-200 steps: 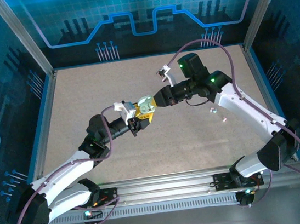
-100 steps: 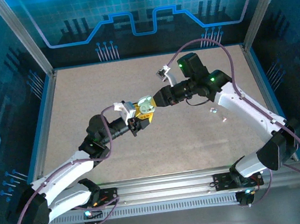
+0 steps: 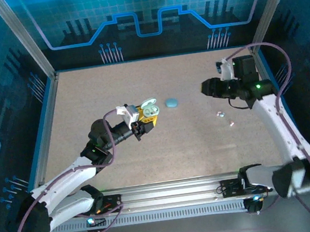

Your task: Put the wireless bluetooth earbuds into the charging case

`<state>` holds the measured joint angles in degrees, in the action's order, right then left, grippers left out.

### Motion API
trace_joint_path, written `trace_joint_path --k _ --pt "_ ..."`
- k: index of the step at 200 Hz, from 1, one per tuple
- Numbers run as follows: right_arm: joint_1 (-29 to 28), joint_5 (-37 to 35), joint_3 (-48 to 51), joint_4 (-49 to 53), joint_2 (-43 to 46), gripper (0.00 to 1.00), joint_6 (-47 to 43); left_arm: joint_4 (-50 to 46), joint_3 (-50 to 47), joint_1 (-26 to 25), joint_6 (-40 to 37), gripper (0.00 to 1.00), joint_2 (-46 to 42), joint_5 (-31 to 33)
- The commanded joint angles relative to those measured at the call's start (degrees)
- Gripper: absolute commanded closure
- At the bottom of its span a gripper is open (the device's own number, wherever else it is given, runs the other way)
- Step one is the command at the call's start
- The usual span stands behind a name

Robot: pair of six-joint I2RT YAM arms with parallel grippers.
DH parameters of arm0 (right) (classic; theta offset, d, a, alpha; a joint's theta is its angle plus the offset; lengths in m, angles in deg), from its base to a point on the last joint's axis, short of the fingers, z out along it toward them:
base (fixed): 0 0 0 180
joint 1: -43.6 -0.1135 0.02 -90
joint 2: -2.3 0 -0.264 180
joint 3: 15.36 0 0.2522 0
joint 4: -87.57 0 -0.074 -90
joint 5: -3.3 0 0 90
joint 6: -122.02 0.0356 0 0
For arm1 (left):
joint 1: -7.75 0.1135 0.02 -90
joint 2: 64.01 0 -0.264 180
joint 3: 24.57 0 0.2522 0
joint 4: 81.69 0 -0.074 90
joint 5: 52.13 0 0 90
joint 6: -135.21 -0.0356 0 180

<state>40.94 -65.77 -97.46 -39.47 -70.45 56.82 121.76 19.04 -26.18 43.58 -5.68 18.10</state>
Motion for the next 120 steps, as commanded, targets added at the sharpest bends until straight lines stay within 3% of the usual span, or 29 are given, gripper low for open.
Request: trace_joint_path --k 1,51,78,120 --pt "4.71 -7.70 3.98 4.36 -7.40 0.63 -0.13 1.79 -0.31 -0.41 -0.14 0.66 -1.37 0.70" --pt "8.71 -13.71 2.22 2.04 -19.84 0.62 -5.29 1.14 -0.71 -0.54 0.20 0.66 -2.46 0.95" --pt "9.07 -10.98 -0.35 2.07 -25.52 0.64 -9.31 0.41 -0.84 -0.52 -0.04 0.66 -3.04 1.27" --pt "10.76 -8.31 -3.41 1.15 -31.30 0.55 -10.91 0.10 -0.71 -0.66 0.22 0.66 -3.17 1.11"
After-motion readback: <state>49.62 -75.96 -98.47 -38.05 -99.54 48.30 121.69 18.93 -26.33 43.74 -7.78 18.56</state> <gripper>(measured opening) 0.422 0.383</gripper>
